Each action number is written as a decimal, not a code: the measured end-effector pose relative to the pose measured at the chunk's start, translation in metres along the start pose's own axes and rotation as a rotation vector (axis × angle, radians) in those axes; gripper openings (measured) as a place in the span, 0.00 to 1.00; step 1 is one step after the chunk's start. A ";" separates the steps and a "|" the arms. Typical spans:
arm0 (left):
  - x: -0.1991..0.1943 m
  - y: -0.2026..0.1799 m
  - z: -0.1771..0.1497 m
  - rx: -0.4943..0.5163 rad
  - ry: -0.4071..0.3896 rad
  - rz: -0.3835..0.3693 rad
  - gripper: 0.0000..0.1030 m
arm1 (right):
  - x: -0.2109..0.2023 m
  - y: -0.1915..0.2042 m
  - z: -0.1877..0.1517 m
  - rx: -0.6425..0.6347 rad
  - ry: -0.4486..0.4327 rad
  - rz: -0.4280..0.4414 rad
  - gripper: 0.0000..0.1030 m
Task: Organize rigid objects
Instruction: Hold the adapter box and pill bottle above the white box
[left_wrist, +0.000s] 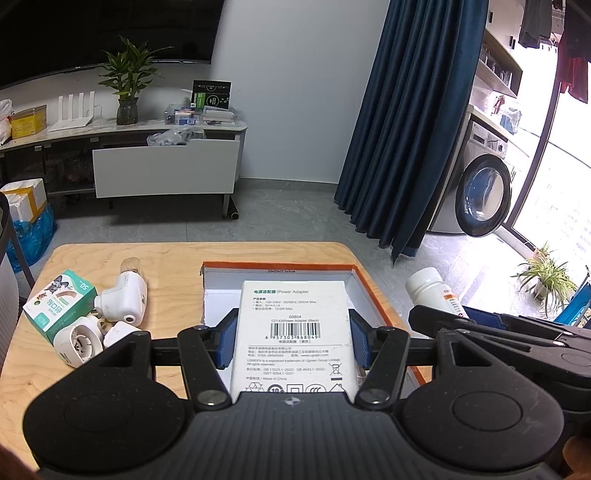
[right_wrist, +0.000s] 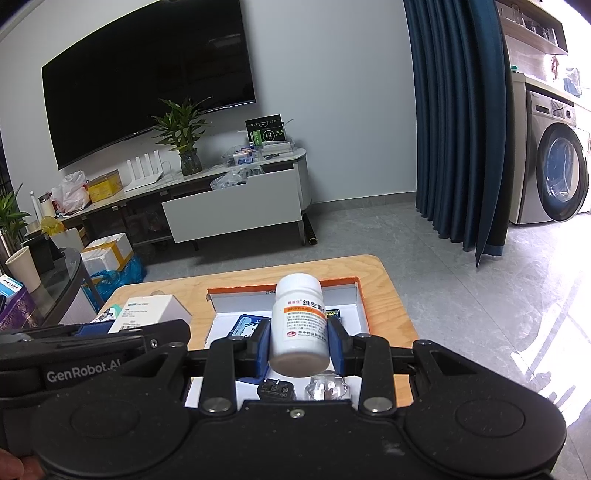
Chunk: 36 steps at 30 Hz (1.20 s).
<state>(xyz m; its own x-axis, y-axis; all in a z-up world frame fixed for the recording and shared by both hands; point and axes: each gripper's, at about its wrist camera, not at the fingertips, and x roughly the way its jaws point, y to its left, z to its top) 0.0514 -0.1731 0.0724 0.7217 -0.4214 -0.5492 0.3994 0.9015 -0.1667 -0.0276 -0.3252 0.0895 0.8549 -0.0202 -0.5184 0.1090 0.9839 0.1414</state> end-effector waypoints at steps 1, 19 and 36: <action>0.000 0.000 0.000 0.000 0.000 0.001 0.58 | 0.000 0.000 0.000 -0.001 0.000 0.000 0.39; 0.006 0.002 -0.003 0.002 0.008 -0.003 0.58 | 0.006 0.000 -0.003 -0.001 0.008 -0.001 0.39; 0.021 0.004 -0.004 0.005 0.034 -0.006 0.58 | 0.023 -0.012 -0.004 0.012 0.039 -0.004 0.39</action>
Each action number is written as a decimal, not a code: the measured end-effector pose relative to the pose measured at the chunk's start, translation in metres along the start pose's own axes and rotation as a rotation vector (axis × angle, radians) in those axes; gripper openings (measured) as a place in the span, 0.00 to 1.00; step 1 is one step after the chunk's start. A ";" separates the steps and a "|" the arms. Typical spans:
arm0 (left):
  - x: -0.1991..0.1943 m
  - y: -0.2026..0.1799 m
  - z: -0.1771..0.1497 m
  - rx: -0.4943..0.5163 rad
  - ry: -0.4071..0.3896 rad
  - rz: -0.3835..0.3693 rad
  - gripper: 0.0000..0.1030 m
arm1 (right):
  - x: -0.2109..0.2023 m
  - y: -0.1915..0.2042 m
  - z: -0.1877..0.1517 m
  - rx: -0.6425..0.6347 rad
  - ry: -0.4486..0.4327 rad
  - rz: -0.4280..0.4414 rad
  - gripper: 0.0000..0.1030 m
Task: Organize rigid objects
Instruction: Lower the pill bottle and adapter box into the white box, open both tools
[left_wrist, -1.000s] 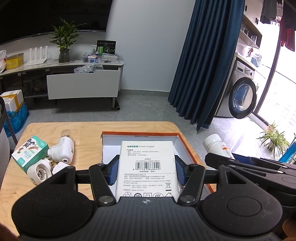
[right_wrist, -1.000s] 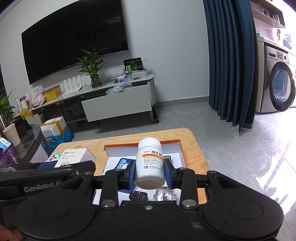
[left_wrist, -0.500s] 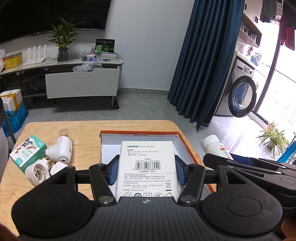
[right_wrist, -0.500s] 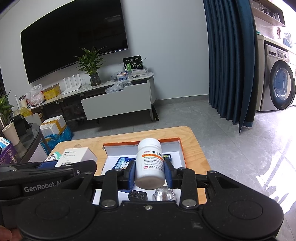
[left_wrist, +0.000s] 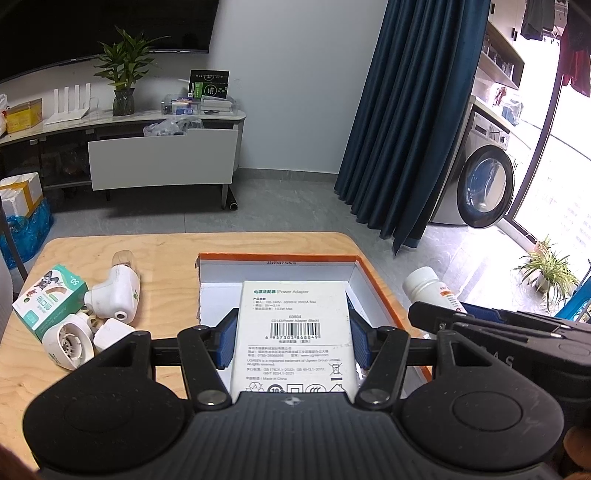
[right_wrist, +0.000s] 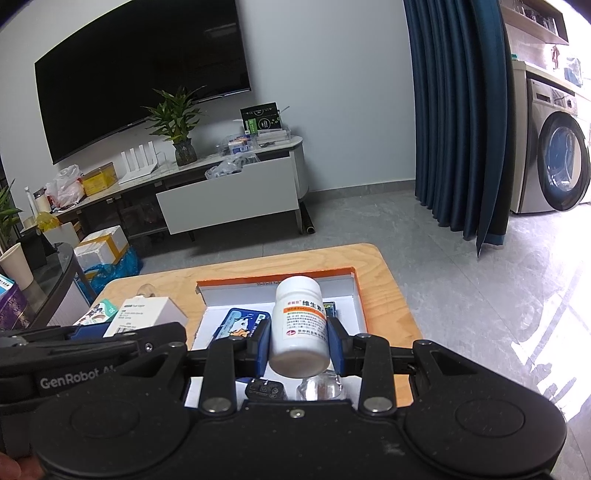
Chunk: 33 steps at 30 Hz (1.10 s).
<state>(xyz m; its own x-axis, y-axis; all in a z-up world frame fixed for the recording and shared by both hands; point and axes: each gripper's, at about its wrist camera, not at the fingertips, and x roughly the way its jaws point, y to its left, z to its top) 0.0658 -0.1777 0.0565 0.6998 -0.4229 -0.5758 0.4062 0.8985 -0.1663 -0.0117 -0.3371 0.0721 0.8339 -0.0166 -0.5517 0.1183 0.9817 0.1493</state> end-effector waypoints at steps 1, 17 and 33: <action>0.001 0.000 0.000 0.001 0.003 -0.001 0.58 | 0.002 -0.002 0.002 0.002 0.003 -0.002 0.39; 0.050 0.002 0.007 0.003 0.072 -0.012 0.58 | 0.070 -0.024 0.024 0.005 0.105 0.021 0.39; 0.093 -0.002 0.012 0.017 0.132 -0.074 0.58 | 0.135 -0.029 0.043 -0.012 0.159 -0.004 0.40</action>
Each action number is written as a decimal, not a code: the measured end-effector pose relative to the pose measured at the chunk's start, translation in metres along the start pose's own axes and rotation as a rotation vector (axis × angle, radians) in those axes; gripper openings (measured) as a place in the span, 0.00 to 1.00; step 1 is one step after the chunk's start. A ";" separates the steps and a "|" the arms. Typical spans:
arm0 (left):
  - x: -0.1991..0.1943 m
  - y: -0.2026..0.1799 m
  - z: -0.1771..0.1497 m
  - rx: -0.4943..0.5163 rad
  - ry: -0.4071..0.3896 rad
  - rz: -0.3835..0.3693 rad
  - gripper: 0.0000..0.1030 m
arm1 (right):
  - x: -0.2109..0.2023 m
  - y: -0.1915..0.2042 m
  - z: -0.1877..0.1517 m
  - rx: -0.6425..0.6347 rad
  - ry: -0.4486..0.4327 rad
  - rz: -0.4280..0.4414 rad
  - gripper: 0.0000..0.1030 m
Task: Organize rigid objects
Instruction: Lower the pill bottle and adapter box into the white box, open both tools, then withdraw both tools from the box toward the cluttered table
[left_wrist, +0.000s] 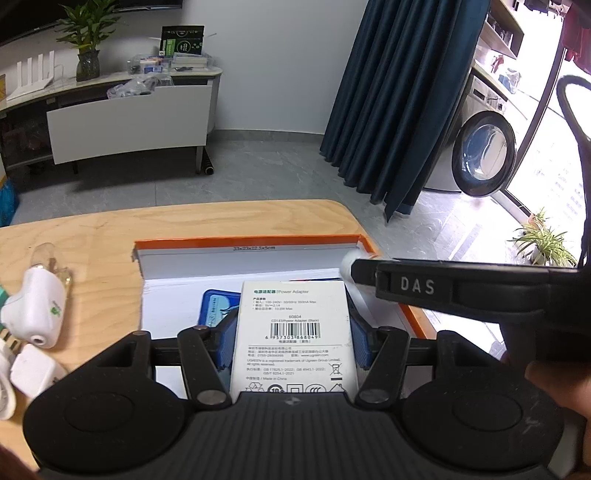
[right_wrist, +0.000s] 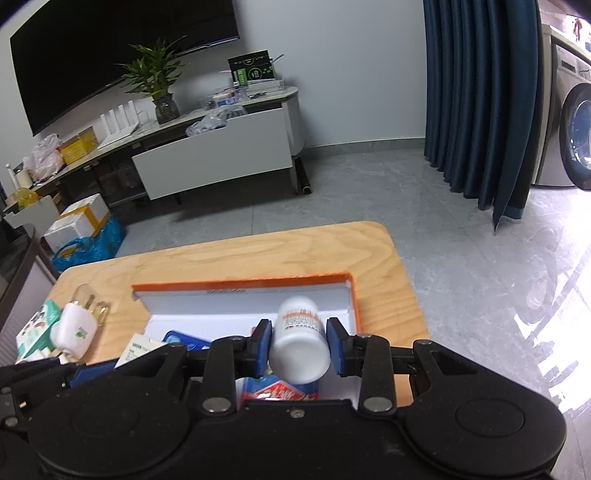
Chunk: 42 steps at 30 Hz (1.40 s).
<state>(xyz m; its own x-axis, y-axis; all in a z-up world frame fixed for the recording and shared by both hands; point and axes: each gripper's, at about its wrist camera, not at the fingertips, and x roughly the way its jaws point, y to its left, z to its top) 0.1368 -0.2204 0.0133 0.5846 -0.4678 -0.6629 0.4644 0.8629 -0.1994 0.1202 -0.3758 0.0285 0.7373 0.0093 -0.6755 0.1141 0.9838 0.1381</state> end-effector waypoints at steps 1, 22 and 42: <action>0.001 0.000 0.000 0.005 0.004 -0.013 0.58 | 0.001 -0.001 0.000 0.000 -0.002 -0.002 0.40; -0.090 0.034 -0.012 -0.060 -0.086 0.142 0.91 | -0.085 0.043 -0.008 -0.065 -0.142 0.010 0.77; -0.163 0.136 -0.066 -0.243 -0.103 0.338 0.92 | -0.096 0.140 -0.055 -0.163 -0.069 0.157 0.80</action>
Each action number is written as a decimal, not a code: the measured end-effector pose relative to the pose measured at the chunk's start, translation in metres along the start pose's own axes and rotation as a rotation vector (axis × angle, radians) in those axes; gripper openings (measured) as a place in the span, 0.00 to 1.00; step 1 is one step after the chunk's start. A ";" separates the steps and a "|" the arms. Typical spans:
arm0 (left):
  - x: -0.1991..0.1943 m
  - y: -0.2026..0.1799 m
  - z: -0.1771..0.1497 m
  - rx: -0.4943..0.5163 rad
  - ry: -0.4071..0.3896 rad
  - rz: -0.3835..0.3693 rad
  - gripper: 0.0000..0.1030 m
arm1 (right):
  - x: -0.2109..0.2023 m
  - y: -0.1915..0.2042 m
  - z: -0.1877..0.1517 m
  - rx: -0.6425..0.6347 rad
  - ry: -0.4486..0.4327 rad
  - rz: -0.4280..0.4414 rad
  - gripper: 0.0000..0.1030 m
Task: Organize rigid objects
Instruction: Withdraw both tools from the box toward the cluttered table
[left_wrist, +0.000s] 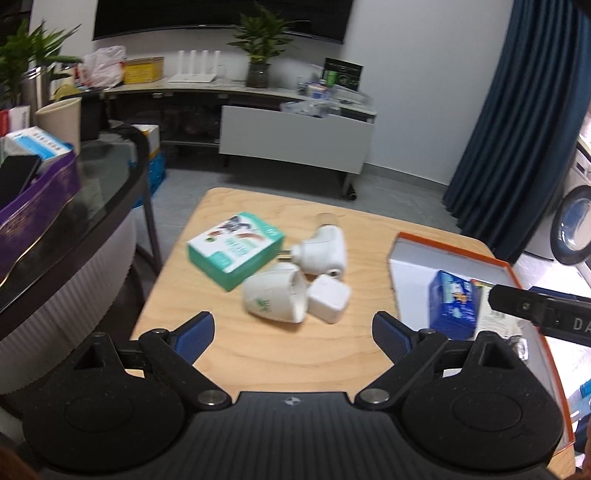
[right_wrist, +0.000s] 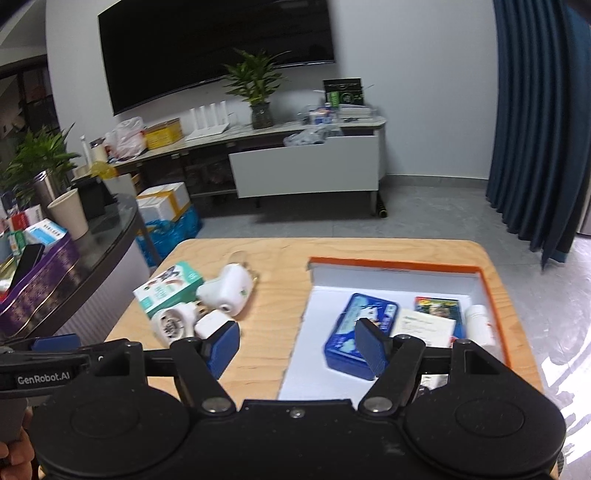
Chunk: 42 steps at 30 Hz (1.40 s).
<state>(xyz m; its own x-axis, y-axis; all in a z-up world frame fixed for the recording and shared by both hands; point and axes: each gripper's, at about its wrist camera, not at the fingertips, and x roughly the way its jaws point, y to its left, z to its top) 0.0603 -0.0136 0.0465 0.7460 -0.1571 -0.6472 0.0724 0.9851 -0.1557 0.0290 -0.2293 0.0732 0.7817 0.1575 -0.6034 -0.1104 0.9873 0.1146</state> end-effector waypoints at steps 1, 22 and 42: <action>0.001 0.004 -0.001 -0.006 0.002 0.005 0.92 | 0.001 0.003 -0.001 -0.006 0.002 0.004 0.80; 0.097 0.025 0.003 0.067 0.031 -0.022 1.00 | 0.027 0.005 -0.004 -0.021 0.043 0.002 0.80; 0.076 0.032 -0.016 0.033 -0.008 -0.123 0.61 | 0.079 0.025 0.014 -0.037 0.098 0.052 0.81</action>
<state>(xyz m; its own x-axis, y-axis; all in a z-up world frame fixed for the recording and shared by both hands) 0.1088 0.0053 -0.0195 0.7354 -0.2764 -0.6187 0.1855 0.9603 -0.2085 0.0969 -0.1927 0.0390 0.7111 0.2080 -0.6717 -0.1728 0.9776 0.1198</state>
